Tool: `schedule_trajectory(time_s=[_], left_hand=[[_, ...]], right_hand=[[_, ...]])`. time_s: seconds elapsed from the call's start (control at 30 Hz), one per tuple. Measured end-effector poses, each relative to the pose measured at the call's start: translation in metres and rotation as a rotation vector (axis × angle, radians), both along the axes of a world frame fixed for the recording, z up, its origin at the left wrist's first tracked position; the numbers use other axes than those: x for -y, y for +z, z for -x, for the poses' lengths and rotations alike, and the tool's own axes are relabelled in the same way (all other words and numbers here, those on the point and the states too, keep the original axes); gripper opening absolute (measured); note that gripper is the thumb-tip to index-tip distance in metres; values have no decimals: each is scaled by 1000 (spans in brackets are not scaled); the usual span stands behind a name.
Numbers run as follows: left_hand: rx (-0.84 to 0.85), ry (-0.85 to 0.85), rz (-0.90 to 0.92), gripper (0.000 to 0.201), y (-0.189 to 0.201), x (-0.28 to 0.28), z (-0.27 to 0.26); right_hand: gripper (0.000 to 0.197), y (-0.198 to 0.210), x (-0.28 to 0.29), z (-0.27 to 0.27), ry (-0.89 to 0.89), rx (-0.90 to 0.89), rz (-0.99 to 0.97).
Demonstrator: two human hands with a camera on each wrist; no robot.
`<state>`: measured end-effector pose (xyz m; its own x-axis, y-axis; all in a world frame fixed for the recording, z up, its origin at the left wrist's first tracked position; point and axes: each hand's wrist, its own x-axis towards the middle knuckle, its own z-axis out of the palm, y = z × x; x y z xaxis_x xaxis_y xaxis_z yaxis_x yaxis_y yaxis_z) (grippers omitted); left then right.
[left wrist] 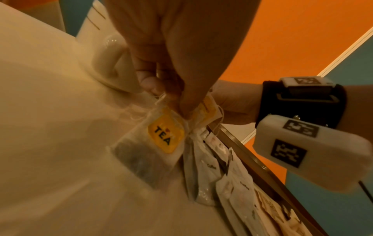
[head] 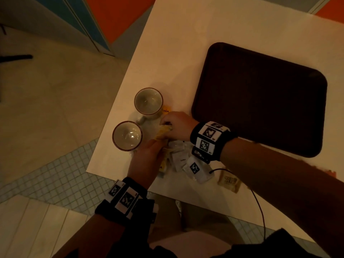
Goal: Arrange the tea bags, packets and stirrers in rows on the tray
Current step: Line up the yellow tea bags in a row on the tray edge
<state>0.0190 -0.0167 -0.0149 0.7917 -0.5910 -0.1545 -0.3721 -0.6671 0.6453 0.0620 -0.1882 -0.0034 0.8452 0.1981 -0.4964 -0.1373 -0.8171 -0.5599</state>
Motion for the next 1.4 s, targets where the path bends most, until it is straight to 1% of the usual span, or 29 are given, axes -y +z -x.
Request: schedule_trajectory(time_s=[0.13,0.3,0.4,0.47,0.57,0.7,0.83,0.97,1.03,1.13,1.2,1.3,1.4], left_hand=[[4,-6,-15,25,0,-1,0],[-12,16,20,24,4,-5,2],[-28,49,56,24,5,-9,1],[-20,60,75,25,8,-11,0],[4,74,106,23,16,-10,-3],[-5,65,136,17,26,-6,-7],[-25,52,141,20,37,-4,-8],[-40,94,200,30,51,2,-13],[-41,123,246,31,62,13,-19],[-10,150,272,20,79,42,-42],[-5,117,318,13,82,68,-67],[-18,72,327,13,70,116,-111],[-72,42,329,14,50,169,-152]], right_hand=[[29,1,-4,3,-14,32,-16],[29,6,2,7,-75,46,-47],[30,11,11,10,-151,117,-80],[28,14,15,12,-188,179,-87],[24,17,22,14,-234,252,-96],[19,17,31,17,-268,276,-97],[19,19,36,19,-282,290,-91],[18,32,53,21,-395,340,-130],[21,41,70,20,-431,367,-122],[24,54,107,17,-507,388,-73],[22,61,137,14,-574,410,-33],[22,64,180,8,-611,415,73],[22,61,214,0,-628,376,109]])
